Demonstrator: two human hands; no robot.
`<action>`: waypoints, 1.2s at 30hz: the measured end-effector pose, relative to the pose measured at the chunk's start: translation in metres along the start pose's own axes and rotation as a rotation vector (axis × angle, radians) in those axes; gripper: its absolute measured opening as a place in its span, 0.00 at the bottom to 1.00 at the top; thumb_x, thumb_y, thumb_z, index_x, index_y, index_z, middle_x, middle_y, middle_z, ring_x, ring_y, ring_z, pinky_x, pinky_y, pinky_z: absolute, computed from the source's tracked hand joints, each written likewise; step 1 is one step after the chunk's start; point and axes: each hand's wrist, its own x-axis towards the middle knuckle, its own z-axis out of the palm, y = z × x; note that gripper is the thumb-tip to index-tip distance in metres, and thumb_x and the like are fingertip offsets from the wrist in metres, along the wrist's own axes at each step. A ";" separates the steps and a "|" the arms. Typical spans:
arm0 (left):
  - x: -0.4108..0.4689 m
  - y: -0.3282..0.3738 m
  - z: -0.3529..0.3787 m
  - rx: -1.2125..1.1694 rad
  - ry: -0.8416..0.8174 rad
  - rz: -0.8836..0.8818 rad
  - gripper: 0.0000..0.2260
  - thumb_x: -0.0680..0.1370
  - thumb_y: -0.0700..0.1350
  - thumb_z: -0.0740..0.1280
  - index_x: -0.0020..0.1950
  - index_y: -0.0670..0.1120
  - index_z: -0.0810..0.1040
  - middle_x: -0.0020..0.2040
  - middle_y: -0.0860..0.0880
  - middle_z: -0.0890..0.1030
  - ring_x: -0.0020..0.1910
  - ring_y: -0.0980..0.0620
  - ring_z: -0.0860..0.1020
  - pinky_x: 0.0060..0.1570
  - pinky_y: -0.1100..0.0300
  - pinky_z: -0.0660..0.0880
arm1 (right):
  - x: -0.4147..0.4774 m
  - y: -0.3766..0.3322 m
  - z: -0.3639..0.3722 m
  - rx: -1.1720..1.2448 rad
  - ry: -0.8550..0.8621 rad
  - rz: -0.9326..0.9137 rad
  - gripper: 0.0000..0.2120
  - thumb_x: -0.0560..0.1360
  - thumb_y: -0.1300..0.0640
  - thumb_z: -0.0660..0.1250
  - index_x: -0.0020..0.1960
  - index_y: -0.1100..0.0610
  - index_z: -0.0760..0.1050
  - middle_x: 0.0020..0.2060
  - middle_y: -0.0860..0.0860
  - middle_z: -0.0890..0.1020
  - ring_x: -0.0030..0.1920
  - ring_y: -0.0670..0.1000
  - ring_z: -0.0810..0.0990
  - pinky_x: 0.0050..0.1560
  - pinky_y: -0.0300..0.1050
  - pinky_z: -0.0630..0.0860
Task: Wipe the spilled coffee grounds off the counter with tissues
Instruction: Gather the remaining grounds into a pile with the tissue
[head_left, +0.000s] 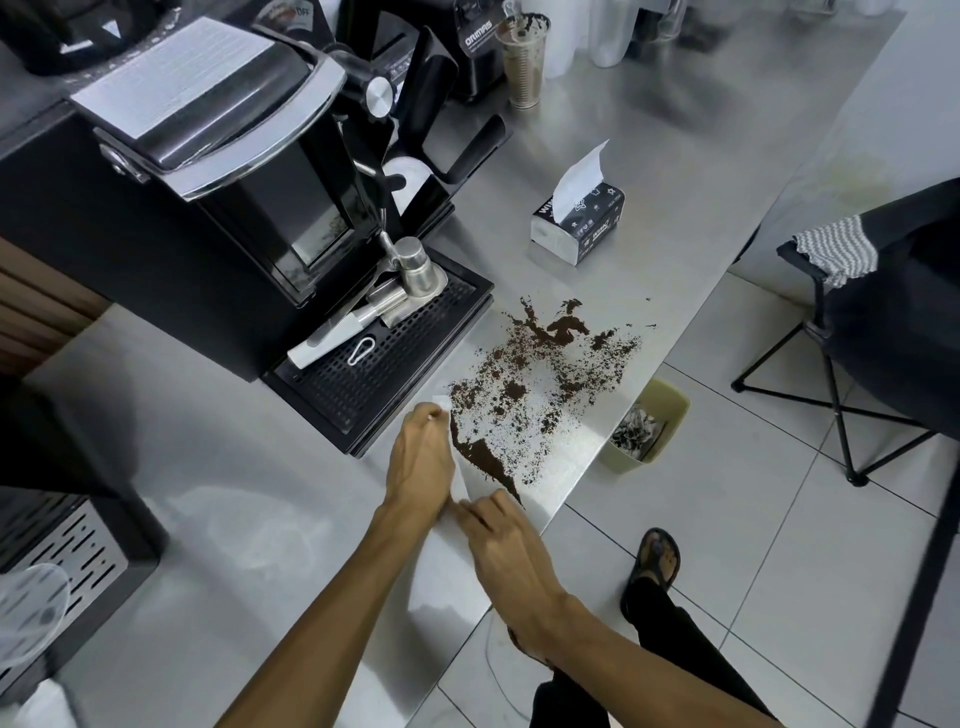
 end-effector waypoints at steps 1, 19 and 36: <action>0.000 0.002 0.000 0.019 -0.005 0.012 0.09 0.77 0.31 0.64 0.54 0.36 0.81 0.57 0.43 0.77 0.51 0.46 0.80 0.49 0.54 0.80 | -0.002 0.006 -0.003 -0.003 -0.003 0.002 0.23 0.67 0.72 0.66 0.60 0.61 0.78 0.43 0.50 0.79 0.41 0.51 0.72 0.46 0.38 0.70; -0.005 0.015 0.003 -0.126 0.049 0.031 0.09 0.75 0.31 0.64 0.50 0.38 0.82 0.51 0.43 0.82 0.48 0.46 0.80 0.47 0.57 0.75 | -0.005 0.059 -0.043 0.184 0.152 0.231 0.12 0.79 0.61 0.64 0.44 0.52 0.61 0.39 0.51 0.75 0.43 0.50 0.81 0.31 0.48 0.74; 0.005 0.012 0.003 -0.231 -0.052 0.039 0.13 0.76 0.36 0.69 0.55 0.50 0.73 0.47 0.49 0.82 0.45 0.51 0.81 0.47 0.52 0.80 | 0.054 0.075 -0.070 0.138 0.236 0.439 0.20 0.69 0.71 0.67 0.45 0.54 0.59 0.31 0.48 0.75 0.29 0.56 0.75 0.27 0.55 0.74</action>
